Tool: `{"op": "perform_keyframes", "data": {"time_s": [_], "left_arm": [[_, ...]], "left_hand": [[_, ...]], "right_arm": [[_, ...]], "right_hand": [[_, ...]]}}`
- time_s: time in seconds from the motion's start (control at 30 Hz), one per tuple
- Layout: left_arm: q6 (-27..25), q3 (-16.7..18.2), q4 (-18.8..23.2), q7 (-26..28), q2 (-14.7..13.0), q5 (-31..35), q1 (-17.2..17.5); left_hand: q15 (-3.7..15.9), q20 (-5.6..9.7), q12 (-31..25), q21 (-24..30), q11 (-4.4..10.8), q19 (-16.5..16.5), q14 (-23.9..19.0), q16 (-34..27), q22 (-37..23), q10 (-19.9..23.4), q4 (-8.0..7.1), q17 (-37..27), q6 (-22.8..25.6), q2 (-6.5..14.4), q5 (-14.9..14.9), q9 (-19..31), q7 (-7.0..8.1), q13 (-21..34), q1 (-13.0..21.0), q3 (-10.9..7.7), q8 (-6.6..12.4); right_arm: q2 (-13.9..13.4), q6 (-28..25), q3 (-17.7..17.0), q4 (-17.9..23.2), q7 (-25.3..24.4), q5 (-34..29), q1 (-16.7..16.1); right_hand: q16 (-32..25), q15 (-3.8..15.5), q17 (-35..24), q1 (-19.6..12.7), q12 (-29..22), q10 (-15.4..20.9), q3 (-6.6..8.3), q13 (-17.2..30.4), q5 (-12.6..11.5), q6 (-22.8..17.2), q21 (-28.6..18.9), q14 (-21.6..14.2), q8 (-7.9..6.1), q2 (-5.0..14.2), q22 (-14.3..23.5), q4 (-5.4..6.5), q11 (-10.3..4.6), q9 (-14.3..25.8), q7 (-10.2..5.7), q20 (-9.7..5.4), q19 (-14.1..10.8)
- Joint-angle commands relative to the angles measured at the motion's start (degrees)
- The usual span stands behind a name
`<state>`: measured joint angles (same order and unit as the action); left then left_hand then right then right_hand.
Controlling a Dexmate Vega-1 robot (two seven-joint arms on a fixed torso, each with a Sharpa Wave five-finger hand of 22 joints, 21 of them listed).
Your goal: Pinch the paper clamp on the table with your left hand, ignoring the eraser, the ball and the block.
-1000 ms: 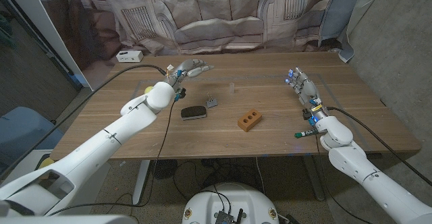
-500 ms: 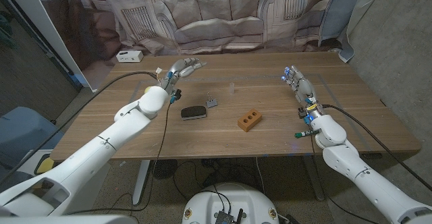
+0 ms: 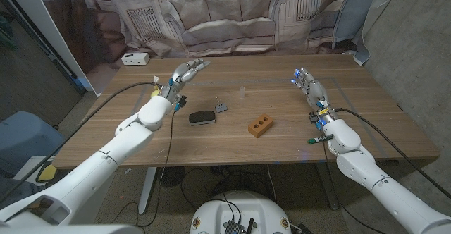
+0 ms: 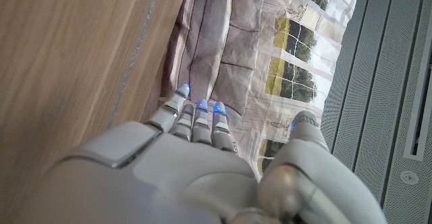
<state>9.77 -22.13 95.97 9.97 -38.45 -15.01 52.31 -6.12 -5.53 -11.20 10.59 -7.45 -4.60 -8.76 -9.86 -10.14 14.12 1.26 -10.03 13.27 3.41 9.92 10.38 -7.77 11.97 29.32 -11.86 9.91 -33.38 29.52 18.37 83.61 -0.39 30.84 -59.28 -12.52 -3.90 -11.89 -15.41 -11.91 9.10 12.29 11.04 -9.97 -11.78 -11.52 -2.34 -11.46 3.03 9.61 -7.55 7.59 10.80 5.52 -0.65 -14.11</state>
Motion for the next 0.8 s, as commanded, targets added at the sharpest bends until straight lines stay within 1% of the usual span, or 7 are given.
{"op": "perform_keyframes", "data": {"time_s": [0.03, 0.33, 0.43, 0.5, 0.53, 0.63, 0.8], "left_arm": [[10.05, 1.67, -5.75, -6.22, 2.87, -10.29, 1.58], [14.12, 2.74, -9.95, -9.96, 4.49, -15.80, 2.57], [14.77, 3.17, -10.24, -9.60, 4.81, -16.41, 3.29], [15.00, 3.38, -10.25, -9.08, 4.83, -16.33, 3.75], [15.14, 3.48, -10.29, -8.90, 4.88, -16.38, 3.96], [15.72, 3.69, -10.75, -8.75, 5.13, -16.68, 4.46], [16.33, 3.71, -11.57, -9.81, 5.63, -18.14, 5.00]], "left_hand": [[-0.19, -0.68, 0.21, 0.34, -0.11, 0.19, 0.59, -0.18, -0.19, -0.44, -0.11, -0.33, -0.69, -0.14, -0.05, 0.12, -0.84, 0.14, -1.19, 0.53, 0.03], [-0.20, -0.81, 0.28, 0.34, -0.08, 0.52, 1.27, -0.23, -0.21, -1.35, -0.63, -0.40, -1.49, -0.53, -0.04, 0.07, -0.63, 0.08, -2.58, 1.19, 0.03], [-0.36, -1.33, 0.40, 0.40, 0.13, 0.71, 1.88, -0.32, -0.21, -2.59, -1.12, -0.43, -3.60, -0.84, 0.05, 0.02, 0.21, 0.00, -3.92, 1.78, -0.31], [-0.40, -1.59, 0.42, 0.41, 0.83, 0.85, 2.10, -0.39, -0.21, -3.27, -1.29, -0.43, -4.45, -0.92, 0.12, -0.01, 0.25, -0.04, -4.47, 2.01, -0.27], [-0.40, -1.62, 0.50, 0.41, 0.63, 1.01, 2.58, -0.33, -0.20, -3.94, -1.37, -0.42, -5.20, -0.93, 0.18, -0.04, 0.35, -0.08, -4.78, 2.13, -0.30], [-0.36, -1.34, 0.47, 0.36, 0.58, 1.25, 2.83, -0.32, -0.20, -4.24, -1.41, -0.40, -5.74, -0.92, 0.22, -0.05, 0.63, -0.11, -4.97, 2.19, -0.29], [-0.45, -0.27, 0.30, 0.42, 0.54, 1.25, 2.97, -0.39, -0.18, -4.34, -1.44, -0.37, -5.69, -0.86, 0.29, -0.07, 0.09, -0.15, -5.20, 2.24, 0.00]], "right_arm": [[-0.58, -1.69, -0.01, 2.73, -0.69, 0.15, -0.97], [-0.77, -2.28, 0.72, 2.40, -0.66, -0.89, -0.66], [-0.39, -1.55, 0.91, 1.83, -0.87, -1.49, -0.47], [-0.32, -1.46, 1.03, 1.72, -0.85, -1.63, -0.42], [-0.38, -1.49, 1.12, 1.64, -0.75, -1.71, -0.37], [-0.38, -1.93, 1.27, 1.63, -0.39, -1.20, -0.39], [-0.57, -2.38, 1.70, 1.44, 0.00, -1.31, -0.31]], "right_hand": [[0.28, -0.22, -0.11, 0.44, 0.20, -0.03, -0.19, 0.21, -0.14, 0.23, 0.15, 0.62, 0.17, -0.07, 0.16, 0.01, 0.21, 0.11, 0.36, -0.13, 0.42], [0.44, -0.19, -0.12, 0.47, 0.31, -0.28, -0.21, 0.21, -0.13, 0.30, 0.37, 0.95, 0.21, -0.01, 0.16, 0.04, 0.38, 0.09, 0.47, -0.16, 0.89], [0.50, -0.17, -0.13, 0.48, 0.31, -0.26, -0.23, 0.21, -0.13, 0.30, 0.43, 1.08, 0.21, -0.01, 0.16, 0.04, 0.36, 0.09, 0.45, -0.22, 1.01], [0.49, -0.15, -0.12, 0.49, 0.26, -0.15, -0.24, 0.21, -0.13, 0.33, 0.44, 1.03, 0.23, -0.02, 0.16, 0.04, 0.33, 0.08, 0.24, -0.16, 1.04], [0.49, -0.12, -0.12, 0.49, 0.14, 0.15, -0.25, 0.21, -0.13, 0.37, 0.44, 1.02, 0.24, -0.02, 0.17, 0.04, 0.29, 0.08, 0.11, -0.19, 1.02], [0.42, -0.11, -0.13, 0.50, 0.10, 0.30, -0.26, 0.21, -0.12, 0.32, 0.42, 0.83, 0.23, -0.01, 0.17, 0.05, 0.10, 0.07, 0.08, -0.26, 0.97], [0.42, -0.12, -0.13, 0.50, 0.13, 0.26, -0.27, 0.20, -0.12, 0.30, 0.43, 0.79, 0.22, 0.00, 0.17, 0.05, 0.02, 0.07, 0.04, -0.30, 0.98]]}}
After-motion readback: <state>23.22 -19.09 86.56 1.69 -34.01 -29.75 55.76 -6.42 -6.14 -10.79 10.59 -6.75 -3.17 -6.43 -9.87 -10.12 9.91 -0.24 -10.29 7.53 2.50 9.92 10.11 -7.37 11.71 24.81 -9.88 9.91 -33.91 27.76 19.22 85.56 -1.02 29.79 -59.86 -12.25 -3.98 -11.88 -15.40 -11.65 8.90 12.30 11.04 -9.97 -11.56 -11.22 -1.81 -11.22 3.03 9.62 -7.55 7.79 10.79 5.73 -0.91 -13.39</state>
